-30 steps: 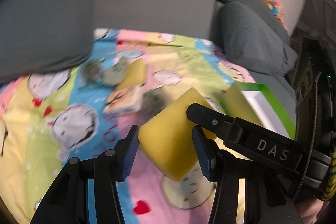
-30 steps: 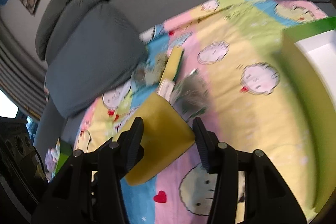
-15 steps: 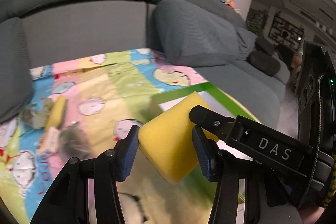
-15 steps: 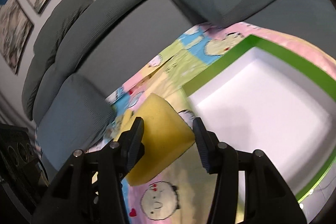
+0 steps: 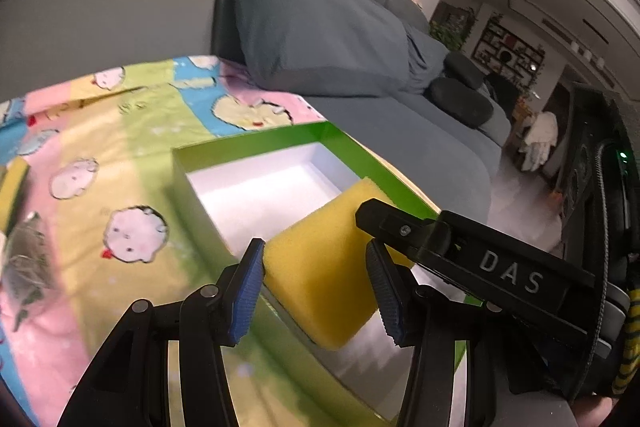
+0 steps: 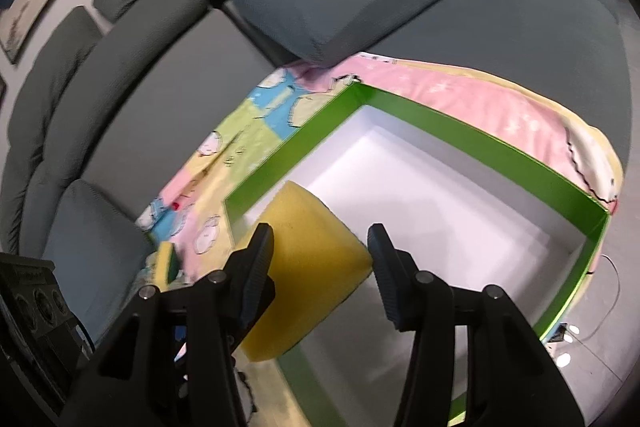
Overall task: Organize objects
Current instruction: 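Carry the yellow sponge into the green-rimmed white box and open both grippers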
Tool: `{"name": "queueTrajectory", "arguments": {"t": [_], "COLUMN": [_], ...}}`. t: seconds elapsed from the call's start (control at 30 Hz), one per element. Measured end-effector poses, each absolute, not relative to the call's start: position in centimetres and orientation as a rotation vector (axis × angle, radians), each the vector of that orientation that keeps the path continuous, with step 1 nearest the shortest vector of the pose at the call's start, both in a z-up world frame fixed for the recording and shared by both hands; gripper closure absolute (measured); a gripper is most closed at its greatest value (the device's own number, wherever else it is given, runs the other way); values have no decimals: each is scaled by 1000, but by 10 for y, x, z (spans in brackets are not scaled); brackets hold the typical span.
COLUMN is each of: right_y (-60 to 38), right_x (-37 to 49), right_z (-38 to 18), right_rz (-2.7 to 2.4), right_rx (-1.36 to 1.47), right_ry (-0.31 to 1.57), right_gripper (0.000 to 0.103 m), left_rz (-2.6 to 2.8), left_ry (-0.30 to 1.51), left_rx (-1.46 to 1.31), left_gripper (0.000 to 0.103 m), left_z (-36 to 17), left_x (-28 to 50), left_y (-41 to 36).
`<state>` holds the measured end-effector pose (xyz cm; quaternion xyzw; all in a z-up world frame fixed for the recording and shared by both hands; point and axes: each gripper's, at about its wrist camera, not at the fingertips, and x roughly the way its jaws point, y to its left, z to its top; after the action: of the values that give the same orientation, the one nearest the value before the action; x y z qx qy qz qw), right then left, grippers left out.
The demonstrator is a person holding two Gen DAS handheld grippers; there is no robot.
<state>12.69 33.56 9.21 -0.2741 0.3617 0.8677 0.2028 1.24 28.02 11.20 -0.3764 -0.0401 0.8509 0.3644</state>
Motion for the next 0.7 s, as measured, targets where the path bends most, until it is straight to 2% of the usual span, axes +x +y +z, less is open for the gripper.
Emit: {"name": "queueTrajectory", "arguments": {"t": [0.7], "right_y": [347], "right_x": [130], "right_z": [79], "right_rz": [2250], "right_rx": [-789], "right_ry": [922], "right_gripper": [50], "left_rz": [2065], "left_ry": [-147], "left_rx": [-1038], "left_gripper": [51], "left_z": [94], "left_x": [20], "left_y": [294]}}
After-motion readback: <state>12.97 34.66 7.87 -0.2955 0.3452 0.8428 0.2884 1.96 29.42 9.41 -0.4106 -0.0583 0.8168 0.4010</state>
